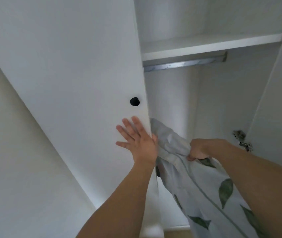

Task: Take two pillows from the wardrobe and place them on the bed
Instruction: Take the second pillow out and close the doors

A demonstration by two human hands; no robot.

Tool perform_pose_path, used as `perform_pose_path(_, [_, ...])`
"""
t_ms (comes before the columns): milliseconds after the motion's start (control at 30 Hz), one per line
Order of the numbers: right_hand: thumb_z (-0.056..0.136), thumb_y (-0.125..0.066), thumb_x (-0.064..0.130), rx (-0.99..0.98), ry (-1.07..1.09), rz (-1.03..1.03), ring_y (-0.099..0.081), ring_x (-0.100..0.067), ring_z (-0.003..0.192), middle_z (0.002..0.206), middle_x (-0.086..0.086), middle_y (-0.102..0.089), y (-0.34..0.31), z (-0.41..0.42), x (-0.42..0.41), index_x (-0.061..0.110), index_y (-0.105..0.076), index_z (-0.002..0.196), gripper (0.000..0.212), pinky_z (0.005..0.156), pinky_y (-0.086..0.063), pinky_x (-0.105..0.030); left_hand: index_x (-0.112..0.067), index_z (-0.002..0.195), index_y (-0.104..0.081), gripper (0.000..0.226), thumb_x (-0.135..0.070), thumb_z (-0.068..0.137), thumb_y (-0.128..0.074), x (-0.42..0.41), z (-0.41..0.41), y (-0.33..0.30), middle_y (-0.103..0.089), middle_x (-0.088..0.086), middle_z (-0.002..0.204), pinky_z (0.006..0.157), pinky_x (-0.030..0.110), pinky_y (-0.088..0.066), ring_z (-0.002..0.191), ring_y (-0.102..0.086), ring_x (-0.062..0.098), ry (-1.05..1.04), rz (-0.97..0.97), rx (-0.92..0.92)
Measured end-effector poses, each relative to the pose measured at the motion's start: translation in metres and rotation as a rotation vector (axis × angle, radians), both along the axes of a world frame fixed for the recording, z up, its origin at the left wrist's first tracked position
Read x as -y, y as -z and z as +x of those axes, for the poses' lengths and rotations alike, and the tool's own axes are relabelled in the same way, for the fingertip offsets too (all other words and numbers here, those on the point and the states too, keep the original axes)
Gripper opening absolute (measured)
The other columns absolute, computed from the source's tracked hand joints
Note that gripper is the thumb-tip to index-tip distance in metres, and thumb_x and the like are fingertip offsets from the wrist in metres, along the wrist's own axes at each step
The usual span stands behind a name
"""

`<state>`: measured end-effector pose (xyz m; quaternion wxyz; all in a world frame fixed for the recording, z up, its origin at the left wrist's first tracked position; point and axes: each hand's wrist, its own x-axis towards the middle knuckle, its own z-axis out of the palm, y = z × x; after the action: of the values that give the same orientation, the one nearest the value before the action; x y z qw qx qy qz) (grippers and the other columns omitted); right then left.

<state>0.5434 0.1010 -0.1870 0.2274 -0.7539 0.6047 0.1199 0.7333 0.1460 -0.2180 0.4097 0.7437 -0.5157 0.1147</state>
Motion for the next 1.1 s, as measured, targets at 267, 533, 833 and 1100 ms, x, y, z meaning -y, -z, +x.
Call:
perform_pose_path(267, [0.080,-0.066,0.048,-0.031,0.168,0.017,-0.055,-0.028,0.114,0.133,-0.011,-0.054,0.003,-0.003,0.009,0.006,-0.048,0.133,0.070,0.096,-0.045,-0.035,-0.003,0.151,0.010,0.101,-0.033,0.083,-0.058,0.048,0.002,-0.005,-0.007,0.034,0.154,0.083,0.089,-0.018,0.135,-0.010,0.064,0.028,0.007,-0.073])
perform_pose_path(533, [0.082,-0.065,0.047,-0.082,0.273,0.015,-0.055,-0.028,0.113,0.132,-0.011,-0.055,0.020,-0.012,-0.011,0.006,-0.049,0.128,0.064,0.092,-0.044,-0.034,-0.004,0.152,0.008,0.087,-0.031,0.088,-0.045,0.063,0.006,0.000,-0.009,0.035,0.150,0.084,0.090,-0.014,0.132,-0.017,0.066,0.079,0.009,-0.069])
perform_pose_path(833, [0.082,-0.064,0.045,-0.135,0.406,0.026,-0.059,-0.027,0.108,0.124,-0.010,-0.060,0.006,-0.054,-0.094,0.006,-0.057,0.119,0.055,0.087,-0.045,-0.033,-0.020,0.151,0.019,0.105,-0.043,0.084,-0.058,0.026,-0.019,0.018,0.020,0.017,0.158,0.092,0.086,-0.012,0.141,0.017,0.051,0.235,0.180,-0.050])
perform_pose_path(1100, [0.078,-0.066,0.049,-0.189,0.638,0.090,-0.062,-0.026,0.100,0.116,-0.007,-0.065,-0.015,-0.121,-0.207,0.009,-0.061,0.115,0.055,0.088,-0.047,-0.033,-0.040,0.148,0.019,0.085,-0.056,0.090,-0.040,-0.013,-0.112,0.001,0.023,-0.002,0.158,0.097,0.084,-0.010,0.144,0.021,0.038,0.675,0.202,0.137])
